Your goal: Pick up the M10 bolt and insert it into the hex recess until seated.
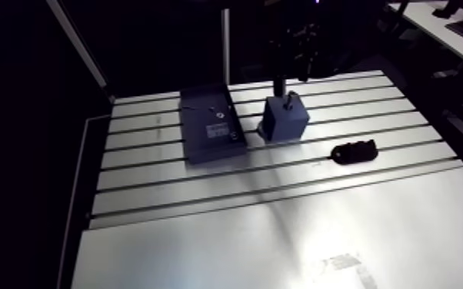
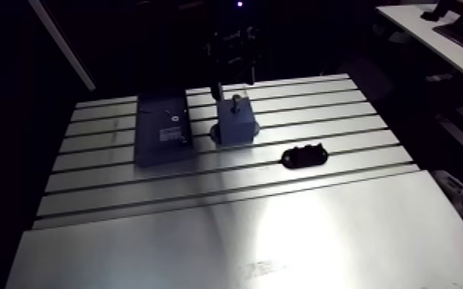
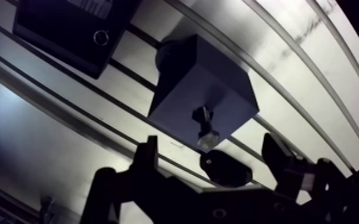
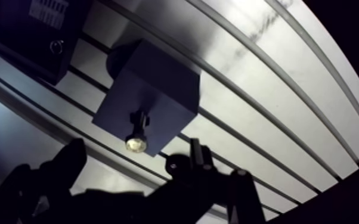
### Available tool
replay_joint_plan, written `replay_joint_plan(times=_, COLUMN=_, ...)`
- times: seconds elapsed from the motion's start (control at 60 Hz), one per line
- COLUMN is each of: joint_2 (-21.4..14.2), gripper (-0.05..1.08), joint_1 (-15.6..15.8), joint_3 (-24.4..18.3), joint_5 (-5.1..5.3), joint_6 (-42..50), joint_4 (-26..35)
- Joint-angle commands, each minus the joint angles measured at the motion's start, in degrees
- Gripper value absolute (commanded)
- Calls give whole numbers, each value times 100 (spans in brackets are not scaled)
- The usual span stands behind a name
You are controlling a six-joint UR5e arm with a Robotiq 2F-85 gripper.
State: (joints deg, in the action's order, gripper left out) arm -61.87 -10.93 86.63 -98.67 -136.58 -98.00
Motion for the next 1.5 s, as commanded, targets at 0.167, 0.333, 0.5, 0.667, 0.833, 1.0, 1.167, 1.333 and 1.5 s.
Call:
replay_joint_plan(times=0.167, joint_2=-154, gripper=0, joint_1=-205, joint_3=-202, joint_5=123, joint_6=551, joint_4=-163)
replay_joint_plan(times=0.333, joint_2=-444, gripper=1, joint_1=-312, joint_3=-269, joint_5=193, joint_6=1393, joint_4=-155)
replay_joint_plan(times=0.5, joint_2=-728, gripper=9, joint_1=-322, joint_3=-412, joint_5=360, joint_6=2640, joint_4=162)
replay_joint_plan(times=0.667, joint_2=-805, gripper=67, joint_1=-311, joint_3=-403, joint_5=470, joint_6=3336, joint_4=374)
replay_joint_plan(times=0.833, joint_2=-744, gripper=99, joint_1=-388, joint_3=-174, joint_5=796, joint_6=3715, joint_4=249)
replay_joint_plan(times=1.0, joint_2=-751, gripper=103, joint_1=-414, joint_3=52, joint_5=754, joint_6=3679, joint_4=-280)
replay_joint_plan(times=1.167, joint_2=-803, gripper=103, joint_1=-401, joint_3=165, joint_5=700, joint_6=3630, joint_4=-591)
replay_joint_plan(times=1.333, joint_2=-864, gripper=103, joint_1=-305, joint_3=240, joint_5=757, joint_6=3617, joint_4=-534)
replay_joint_plan(times=1.5, joint_2=-917, gripper=107, joint_1=-313, joint_3=405, joint_5=741, joint_6=3685, joint_4=-541)
